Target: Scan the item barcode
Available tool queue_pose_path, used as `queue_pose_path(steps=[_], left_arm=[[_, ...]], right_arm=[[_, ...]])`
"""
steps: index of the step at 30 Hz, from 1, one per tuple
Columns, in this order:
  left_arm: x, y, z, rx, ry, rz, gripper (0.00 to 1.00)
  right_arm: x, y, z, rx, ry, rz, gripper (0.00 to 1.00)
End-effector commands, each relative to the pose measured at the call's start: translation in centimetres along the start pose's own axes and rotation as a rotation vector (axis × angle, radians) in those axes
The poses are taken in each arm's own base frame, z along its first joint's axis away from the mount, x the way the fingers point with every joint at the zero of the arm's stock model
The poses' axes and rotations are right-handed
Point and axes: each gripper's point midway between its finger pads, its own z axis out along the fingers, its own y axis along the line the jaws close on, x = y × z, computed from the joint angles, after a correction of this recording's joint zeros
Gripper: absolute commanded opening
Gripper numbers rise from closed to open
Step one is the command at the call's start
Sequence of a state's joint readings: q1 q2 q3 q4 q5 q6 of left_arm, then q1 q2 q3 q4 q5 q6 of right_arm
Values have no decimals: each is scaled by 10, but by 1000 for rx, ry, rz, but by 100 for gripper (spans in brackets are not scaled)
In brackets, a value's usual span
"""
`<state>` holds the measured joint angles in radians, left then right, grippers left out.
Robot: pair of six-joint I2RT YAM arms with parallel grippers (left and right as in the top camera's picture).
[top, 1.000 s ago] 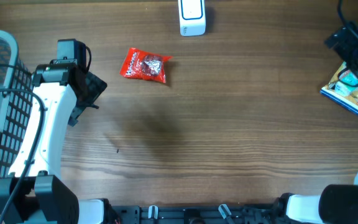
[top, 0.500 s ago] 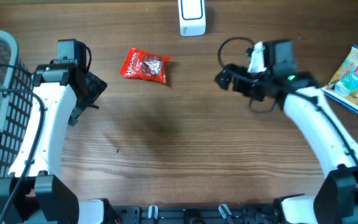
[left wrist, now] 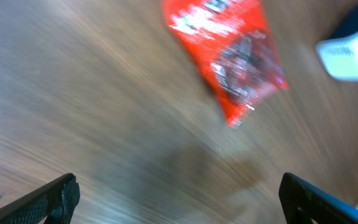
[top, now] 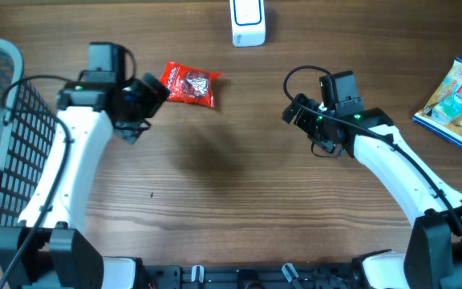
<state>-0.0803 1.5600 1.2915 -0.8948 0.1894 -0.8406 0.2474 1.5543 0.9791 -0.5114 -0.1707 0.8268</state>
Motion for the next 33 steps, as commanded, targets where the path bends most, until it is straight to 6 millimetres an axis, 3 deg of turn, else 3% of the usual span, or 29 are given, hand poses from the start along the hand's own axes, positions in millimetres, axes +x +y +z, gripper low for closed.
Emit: queue_pose_path(steps=[1, 8, 12, 16, 17, 18, 22, 24, 26, 28, 30, 33], left_arm=[[10, -27, 24, -12, -70, 112, 100], [-11, -65, 89, 112, -91, 55, 100], [-38, -49, 130, 33, -212, -47, 100], [-33, -51, 177, 73, -168, -132, 100], [-31, -52, 183, 80, -155, -129, 95], [-28, -48, 187, 70, -146, -126, 84], [-7, -14, 190, -74, -69, -137, 42], [5, 4, 188, -152, -13, -45, 31], [27, 10, 186, -156, 107, 86, 26], [58, 12, 178, -112, 285, 268, 6], [77, 26, 166, -131, 395, 385, 4], [105, 63, 138, -235, 579, 500, 4]], right_arm=[[-2, -4, 1, 19, -16, 12, 99], [-12, -14, 0, 79, -79, 11, 100], [-13, -15, 0, 83, -80, 10, 100], [-14, -17, 0, 90, -88, 10, 100], [-14, -17, 0, 90, -88, 10, 100], [-14, -17, 0, 91, -88, 10, 100], [-14, -17, 0, 90, -88, 10, 100], [-14, -17, 0, 92, -87, 10, 100], [-13, -17, 0, 93, -86, 11, 100], [-13, -17, 0, 92, -86, 11, 100], [-13, -17, 0, 92, -86, 11, 100], [-13, -17, 0, 92, -86, 13, 100]])
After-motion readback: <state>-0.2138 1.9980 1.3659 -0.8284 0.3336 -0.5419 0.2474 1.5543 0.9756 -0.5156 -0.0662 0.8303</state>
